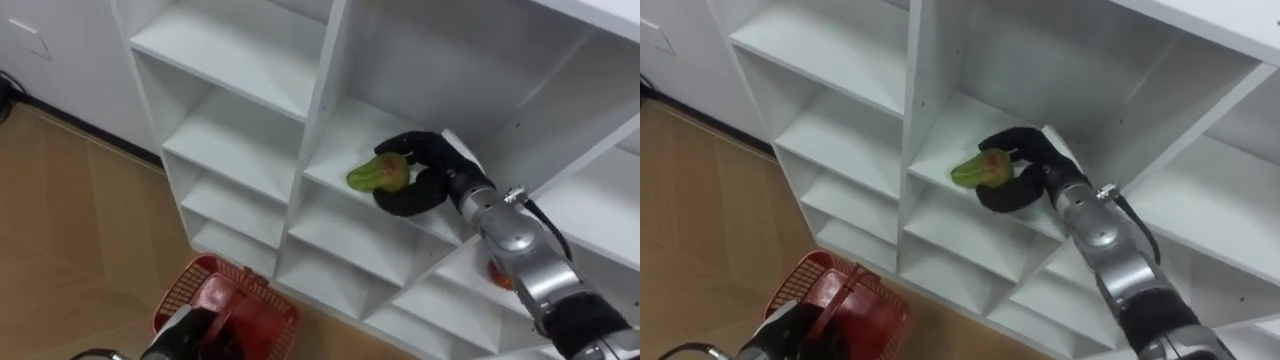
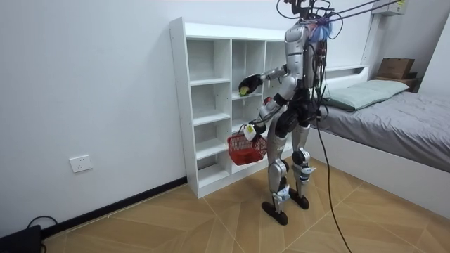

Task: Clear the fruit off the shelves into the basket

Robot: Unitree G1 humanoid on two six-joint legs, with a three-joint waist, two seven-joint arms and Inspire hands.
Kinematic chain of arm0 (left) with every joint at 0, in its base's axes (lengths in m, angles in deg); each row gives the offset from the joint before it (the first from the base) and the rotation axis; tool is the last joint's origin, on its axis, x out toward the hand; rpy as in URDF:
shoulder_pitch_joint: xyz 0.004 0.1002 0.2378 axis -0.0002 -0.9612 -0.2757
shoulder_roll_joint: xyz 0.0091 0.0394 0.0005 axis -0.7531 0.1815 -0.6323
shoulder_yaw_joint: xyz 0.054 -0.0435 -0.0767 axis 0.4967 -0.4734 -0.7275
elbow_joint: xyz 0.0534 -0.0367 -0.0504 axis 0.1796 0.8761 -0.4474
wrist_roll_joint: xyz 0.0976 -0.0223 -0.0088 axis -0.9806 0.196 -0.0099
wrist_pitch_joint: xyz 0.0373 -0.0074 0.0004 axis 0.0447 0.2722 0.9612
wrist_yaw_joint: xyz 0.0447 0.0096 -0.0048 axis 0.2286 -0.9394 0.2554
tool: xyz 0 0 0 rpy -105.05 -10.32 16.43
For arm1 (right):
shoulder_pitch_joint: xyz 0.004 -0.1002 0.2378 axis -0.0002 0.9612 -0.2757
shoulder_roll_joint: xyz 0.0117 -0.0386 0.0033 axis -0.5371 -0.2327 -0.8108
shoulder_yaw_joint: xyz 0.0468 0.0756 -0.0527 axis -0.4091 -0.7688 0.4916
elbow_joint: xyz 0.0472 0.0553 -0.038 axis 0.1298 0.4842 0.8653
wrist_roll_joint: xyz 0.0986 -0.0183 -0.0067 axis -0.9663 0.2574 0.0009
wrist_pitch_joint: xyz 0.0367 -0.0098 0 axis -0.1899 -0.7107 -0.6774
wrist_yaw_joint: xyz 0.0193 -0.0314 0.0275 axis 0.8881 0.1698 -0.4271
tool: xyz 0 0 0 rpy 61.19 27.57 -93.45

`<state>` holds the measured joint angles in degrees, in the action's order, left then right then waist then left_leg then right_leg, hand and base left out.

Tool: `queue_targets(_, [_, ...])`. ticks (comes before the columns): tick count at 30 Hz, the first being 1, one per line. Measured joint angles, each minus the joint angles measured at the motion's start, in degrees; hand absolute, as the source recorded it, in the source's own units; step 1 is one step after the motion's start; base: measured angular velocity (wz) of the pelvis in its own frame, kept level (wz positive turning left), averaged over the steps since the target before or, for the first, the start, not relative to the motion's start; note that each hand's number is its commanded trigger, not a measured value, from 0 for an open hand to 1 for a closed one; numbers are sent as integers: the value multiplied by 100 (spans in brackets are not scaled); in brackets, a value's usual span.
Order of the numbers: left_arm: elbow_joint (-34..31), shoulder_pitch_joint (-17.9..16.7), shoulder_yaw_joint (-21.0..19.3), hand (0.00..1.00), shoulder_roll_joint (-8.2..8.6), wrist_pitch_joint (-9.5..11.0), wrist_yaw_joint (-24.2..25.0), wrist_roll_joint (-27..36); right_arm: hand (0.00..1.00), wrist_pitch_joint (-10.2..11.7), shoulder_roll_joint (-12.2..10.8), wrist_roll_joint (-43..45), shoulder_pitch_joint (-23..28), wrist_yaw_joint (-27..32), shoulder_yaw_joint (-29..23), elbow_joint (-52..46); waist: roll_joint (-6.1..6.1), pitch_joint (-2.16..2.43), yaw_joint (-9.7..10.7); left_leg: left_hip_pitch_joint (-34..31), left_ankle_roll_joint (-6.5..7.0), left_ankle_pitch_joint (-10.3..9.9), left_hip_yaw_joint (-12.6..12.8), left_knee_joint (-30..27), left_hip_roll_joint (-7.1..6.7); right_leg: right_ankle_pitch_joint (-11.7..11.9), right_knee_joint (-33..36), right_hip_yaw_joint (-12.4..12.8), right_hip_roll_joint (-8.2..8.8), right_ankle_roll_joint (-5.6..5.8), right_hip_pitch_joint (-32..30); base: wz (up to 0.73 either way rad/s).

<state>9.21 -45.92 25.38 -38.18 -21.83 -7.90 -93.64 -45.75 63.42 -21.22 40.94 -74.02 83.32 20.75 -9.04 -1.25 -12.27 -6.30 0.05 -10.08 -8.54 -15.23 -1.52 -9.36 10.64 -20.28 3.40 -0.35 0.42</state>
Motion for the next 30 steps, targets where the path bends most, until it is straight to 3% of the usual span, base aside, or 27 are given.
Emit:
queue_targets(1, [80, 0, 9, 100, 83, 0, -4, -1, 100, 14, -17, -30, 183, 50, -1, -161, 87, 36, 65, 24, 16, 1, 66, 33, -1, 2, 0, 40, 12, 19, -8, -20])
queue_targets(4, [142, 15, 98, 100, 150, 4, -55, 124, 100, 120, -112, -74, 507, 122, 8, -416, 239, 70, 292, 83, 35, 19, 169, 85, 11, 5, 4, 132, 24, 32, -16, -18])
queue_targets(8, [142, 33, 162, 100, 155, 55, -128, 188, 100, 175, -303, -71, 874, 112, 4, -750, 331, 104, 545, 101, 36, 18, 330, 99, 46, 11, 32, 311, 10, 33, -83, -21])
queue_targets(12, [257, 74, 224, 100, 258, 178, -214, 491, 100, 180, -357, 31, 1248, -44, -13, -1086, 415, 62, 669, 169, 42, 14, 530, 161, 86, 22, 113, 516, -8, 33, -159, -28])
queue_targets(19, [329, 103, 219, 100, 501, 199, -214, 574, 100, 176, -371, 533, 1878, -35, -231, -1542, 614, 87, 883, 191, 45, 11, 934, 221, 182, 88, 209, 882, -68, 11, -403, -31])
queue_targets(23, [338, 166, 223, 100, 571, 233, -179, 576, 100, 176, -374, 727, 1950, -41, -304, -1542, 670, 79, 1002, 206, 44, 10, 1078, 259, 211, 104, 215, 1010, -92, -9, -471, -23])
queue_targets(27, [394, 182, 229, 100, 570, 284, -95, 577, 100, 174, -567, 1036, 1988, -54, -389, -1551, 698, 76, 1034, 267, 26, -4, 1299, 299, 273, 129, 208, 1197, -148, -34, -531, -26])
queue_targets(30, [390, 193, 339, 100, 575, 284, -92, 623, 100, 167, -589, 1342, 1991, -73, -393, -1536, 763, 65, 1087, 274, 24, -5, 1335, 303, 280, 132, 213, 1238, -156, -36, -550, -10])
